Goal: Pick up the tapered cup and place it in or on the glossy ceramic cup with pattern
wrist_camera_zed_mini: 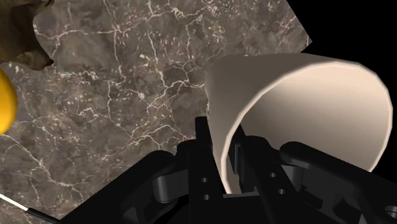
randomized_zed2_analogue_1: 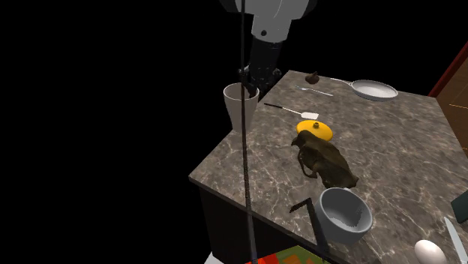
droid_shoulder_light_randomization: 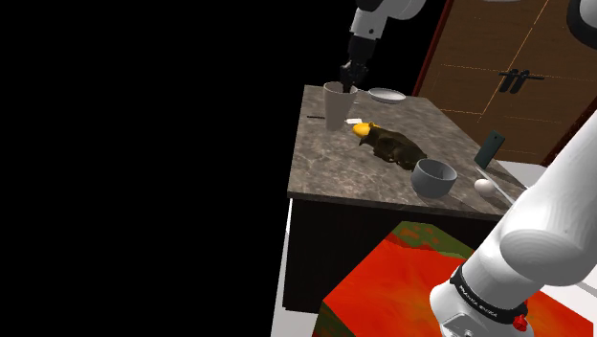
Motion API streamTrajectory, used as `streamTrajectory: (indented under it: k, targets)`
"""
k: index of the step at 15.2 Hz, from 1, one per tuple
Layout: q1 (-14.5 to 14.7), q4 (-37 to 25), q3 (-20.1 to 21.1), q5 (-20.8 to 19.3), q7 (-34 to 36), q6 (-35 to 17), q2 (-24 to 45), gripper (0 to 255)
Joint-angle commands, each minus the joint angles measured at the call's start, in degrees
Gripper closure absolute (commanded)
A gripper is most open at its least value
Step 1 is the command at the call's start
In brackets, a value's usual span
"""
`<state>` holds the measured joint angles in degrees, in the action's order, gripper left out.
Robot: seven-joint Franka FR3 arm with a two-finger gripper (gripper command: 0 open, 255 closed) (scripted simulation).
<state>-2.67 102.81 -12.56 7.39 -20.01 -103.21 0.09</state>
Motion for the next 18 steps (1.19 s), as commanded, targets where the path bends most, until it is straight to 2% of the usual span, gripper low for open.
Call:
streamTrajectory:
  k: [1,9,18]
  targets:
    - [-0.7,2.9,-0.7,-0.7,-1.2,0.3,-3.2,255]
    - [-4.5,12.5,-4.6,-4.4,-7.5,2.3,-14.4,255]
    - [-9.6,18.0,-10.2,-9.5,-15.9,6.5,-24.1,255]
